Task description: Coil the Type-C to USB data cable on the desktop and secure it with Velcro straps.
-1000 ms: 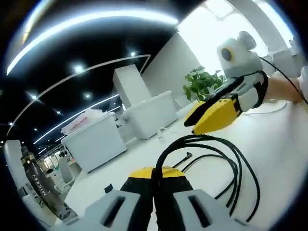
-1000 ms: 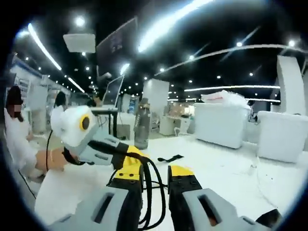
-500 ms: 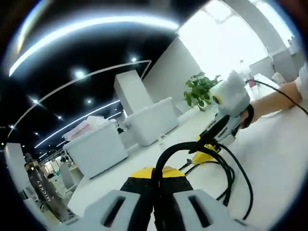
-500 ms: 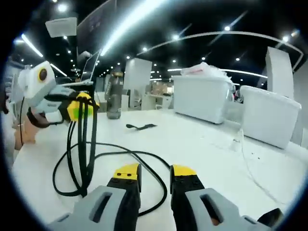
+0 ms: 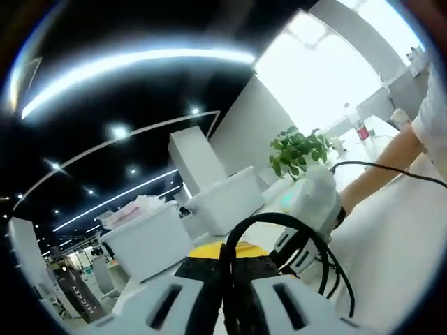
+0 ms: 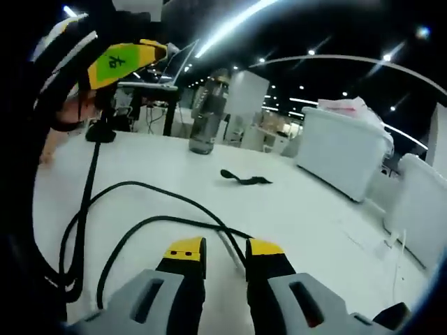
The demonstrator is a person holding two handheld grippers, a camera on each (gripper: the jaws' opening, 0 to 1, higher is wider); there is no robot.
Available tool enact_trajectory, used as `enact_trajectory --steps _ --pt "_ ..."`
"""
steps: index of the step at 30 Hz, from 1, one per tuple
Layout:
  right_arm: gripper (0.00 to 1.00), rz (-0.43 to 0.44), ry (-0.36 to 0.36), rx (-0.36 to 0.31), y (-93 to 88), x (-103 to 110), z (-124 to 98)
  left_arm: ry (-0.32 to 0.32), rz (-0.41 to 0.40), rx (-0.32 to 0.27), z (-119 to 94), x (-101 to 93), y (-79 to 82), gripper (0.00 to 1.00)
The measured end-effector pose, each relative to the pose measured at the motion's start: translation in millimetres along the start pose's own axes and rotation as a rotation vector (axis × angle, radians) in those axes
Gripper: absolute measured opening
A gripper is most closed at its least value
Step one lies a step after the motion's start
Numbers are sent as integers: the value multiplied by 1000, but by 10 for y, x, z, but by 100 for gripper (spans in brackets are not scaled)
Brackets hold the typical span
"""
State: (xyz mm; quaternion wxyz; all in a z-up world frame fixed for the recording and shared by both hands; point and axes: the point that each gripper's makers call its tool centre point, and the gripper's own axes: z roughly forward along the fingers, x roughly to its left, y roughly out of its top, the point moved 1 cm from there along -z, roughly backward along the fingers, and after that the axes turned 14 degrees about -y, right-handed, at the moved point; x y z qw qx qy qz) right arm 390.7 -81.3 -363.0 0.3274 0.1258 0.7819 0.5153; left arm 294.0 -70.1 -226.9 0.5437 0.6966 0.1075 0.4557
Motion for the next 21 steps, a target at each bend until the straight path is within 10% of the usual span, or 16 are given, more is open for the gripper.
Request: enact_trajectory --steps 6,10,21 --pt "20 150 29 0 58 -42 82 32 35 -30 -113 109 122 4" --pt "19 116 27 32 -24 -105 172 15 -6 -109 -157 124 234 4" --pt "2 53 -74 -24 78 -239 10 31 -42 -46 -71 158 54 4"
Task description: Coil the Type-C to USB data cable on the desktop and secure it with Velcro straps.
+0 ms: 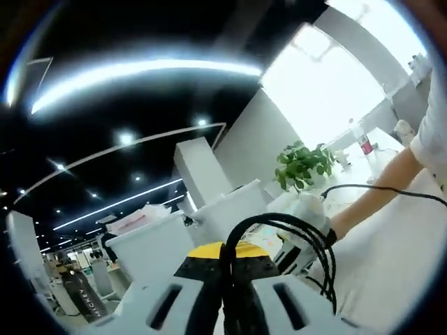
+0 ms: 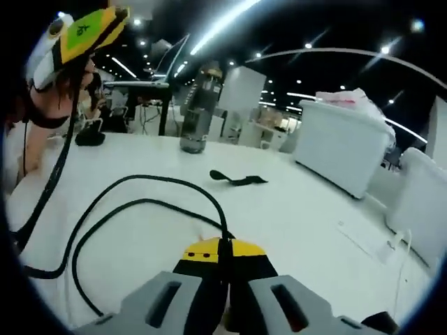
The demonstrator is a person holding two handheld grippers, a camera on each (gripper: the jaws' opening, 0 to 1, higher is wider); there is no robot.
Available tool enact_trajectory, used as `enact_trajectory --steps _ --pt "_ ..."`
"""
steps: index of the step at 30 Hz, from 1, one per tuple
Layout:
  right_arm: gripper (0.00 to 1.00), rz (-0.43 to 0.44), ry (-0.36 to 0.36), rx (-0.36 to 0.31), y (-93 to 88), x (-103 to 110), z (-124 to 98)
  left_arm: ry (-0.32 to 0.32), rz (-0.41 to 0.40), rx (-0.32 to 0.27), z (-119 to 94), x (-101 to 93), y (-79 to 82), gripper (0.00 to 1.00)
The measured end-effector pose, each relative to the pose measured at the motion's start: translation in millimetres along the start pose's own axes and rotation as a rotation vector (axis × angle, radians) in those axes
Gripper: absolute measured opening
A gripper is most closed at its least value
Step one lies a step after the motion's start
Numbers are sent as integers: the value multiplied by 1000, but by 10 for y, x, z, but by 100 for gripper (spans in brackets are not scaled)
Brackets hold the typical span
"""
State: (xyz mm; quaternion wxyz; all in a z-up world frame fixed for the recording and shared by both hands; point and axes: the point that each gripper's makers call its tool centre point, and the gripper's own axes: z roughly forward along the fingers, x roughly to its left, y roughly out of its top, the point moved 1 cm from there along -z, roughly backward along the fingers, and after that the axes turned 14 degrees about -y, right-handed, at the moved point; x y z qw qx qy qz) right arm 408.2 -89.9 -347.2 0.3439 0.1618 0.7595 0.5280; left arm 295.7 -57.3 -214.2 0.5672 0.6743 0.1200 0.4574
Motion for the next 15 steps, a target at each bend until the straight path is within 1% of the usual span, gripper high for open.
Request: enact_trajectory --steps 3,6,8,10,11,13,14,15 --pt "2 -2 -78 -71 133 -147 -204 2 -54 31 41 16 -130 4" --pt "2 2 -161 -124 261 -268 -455 5 -103 65 80 24 -263 4" --pt "2 -19 -215 -158 345 -333 -638 1 -132 73 97 22 -321 4" --pt "2 -23 -264 -189 417 -377 -817 -1 -156 78 112 18 -371 4" --pt "2 -14 -283 -197 440 -386 -904 -6 -172 80 125 5 -401 4" --pt "2 11 -325 -234 503 -418 -1071 -19 -195 77 150 -31 -432 4" --pt "2 7 -330 -236 504 -422 -1091 -20 -199 76 167 -45 -449 4" --pt "2 28 -362 -259 527 -452 -1170 -15 -201 80 182 -59 -474 4"
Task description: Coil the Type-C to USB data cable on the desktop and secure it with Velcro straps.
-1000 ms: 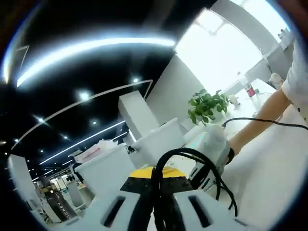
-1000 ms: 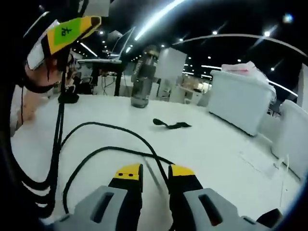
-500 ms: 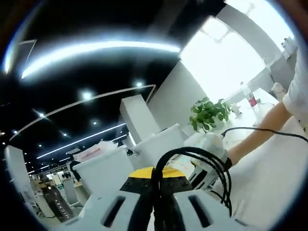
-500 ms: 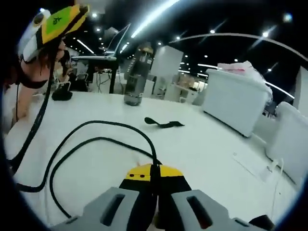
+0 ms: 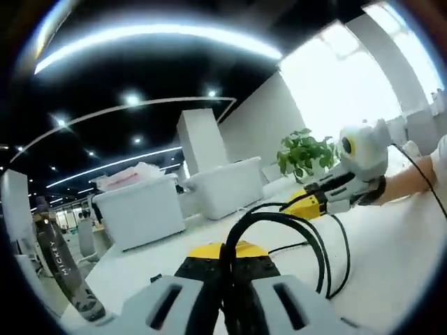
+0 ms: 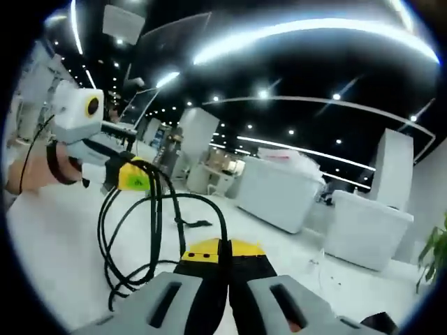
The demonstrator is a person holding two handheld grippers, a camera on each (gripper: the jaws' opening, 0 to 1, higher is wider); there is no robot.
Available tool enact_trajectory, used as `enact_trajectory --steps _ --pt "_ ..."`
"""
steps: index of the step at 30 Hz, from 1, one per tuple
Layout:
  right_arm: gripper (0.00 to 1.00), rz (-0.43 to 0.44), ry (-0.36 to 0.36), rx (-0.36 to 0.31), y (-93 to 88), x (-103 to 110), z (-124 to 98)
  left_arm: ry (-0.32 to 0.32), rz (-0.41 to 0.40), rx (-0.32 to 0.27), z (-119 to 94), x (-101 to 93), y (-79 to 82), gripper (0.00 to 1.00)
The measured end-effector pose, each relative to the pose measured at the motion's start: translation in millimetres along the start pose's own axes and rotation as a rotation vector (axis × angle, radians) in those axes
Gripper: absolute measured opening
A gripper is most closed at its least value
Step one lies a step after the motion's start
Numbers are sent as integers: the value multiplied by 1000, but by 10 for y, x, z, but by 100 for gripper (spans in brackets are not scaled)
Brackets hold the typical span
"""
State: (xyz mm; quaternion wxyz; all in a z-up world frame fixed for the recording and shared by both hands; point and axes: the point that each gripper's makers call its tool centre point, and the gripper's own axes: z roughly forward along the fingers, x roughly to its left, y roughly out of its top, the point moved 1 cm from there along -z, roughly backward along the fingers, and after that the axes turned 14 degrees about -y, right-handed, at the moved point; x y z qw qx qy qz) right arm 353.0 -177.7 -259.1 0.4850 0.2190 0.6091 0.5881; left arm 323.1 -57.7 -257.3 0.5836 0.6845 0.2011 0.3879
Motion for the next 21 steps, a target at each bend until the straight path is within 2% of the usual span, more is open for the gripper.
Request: enact_trajectory --steps 1,5,8,18,21 --pt "2 25 -21 -9 23 -40 -30 13 10 13 16 0 -41 4" --pt "2 32 -37 -19 53 -124 -73 37 46 19 40 -5 -92 4" --pt "2 66 -28 -22 61 -115 -68 46 66 8 57 -7 -112 4" --pt "2 80 19 -54 165 -19 -108 87 140 53 88 54 -219 5" --pt "2 93 42 -66 204 20 -131 107 151 71 73 99 -247 9"
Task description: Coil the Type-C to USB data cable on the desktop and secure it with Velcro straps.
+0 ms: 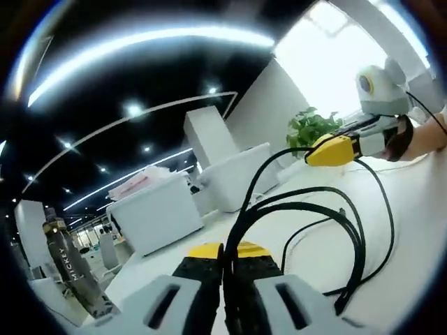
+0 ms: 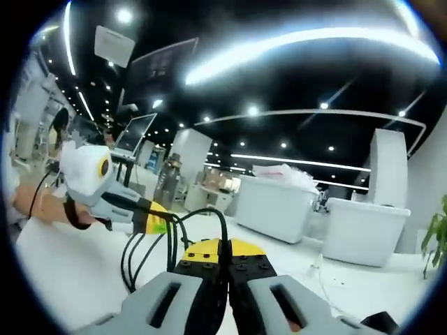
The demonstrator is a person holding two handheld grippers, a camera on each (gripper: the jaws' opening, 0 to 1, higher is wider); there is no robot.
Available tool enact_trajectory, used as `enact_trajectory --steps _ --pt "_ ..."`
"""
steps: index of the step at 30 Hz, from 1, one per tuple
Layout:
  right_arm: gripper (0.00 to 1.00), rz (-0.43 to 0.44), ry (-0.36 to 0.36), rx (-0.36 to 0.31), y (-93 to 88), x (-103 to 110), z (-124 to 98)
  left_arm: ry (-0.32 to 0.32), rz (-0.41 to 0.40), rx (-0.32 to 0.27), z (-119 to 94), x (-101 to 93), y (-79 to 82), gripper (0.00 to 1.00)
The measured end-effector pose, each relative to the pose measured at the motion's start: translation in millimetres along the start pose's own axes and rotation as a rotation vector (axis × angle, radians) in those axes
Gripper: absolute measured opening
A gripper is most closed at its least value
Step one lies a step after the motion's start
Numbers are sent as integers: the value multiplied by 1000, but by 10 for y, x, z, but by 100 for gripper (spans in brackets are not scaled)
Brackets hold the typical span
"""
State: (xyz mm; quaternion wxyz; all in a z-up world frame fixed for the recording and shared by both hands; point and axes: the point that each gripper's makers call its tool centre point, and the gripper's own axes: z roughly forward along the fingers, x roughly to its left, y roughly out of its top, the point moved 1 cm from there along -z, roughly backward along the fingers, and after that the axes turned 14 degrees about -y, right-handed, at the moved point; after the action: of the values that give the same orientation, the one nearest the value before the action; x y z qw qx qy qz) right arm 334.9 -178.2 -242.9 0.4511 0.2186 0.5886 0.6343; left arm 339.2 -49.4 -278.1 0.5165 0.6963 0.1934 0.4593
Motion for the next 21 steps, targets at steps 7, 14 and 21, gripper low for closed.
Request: enact_trajectory --steps 7,14,21 --pt "2 95 79 7 23 114 -27 -22 -42 -17 5 -6 -12 8" --pt "3 148 76 69 -109 70 12 -16 39 36 -7 -3 -9 4" --pt "24 73 45 54 69 25 33 26 62 58 -42 62 46 4"
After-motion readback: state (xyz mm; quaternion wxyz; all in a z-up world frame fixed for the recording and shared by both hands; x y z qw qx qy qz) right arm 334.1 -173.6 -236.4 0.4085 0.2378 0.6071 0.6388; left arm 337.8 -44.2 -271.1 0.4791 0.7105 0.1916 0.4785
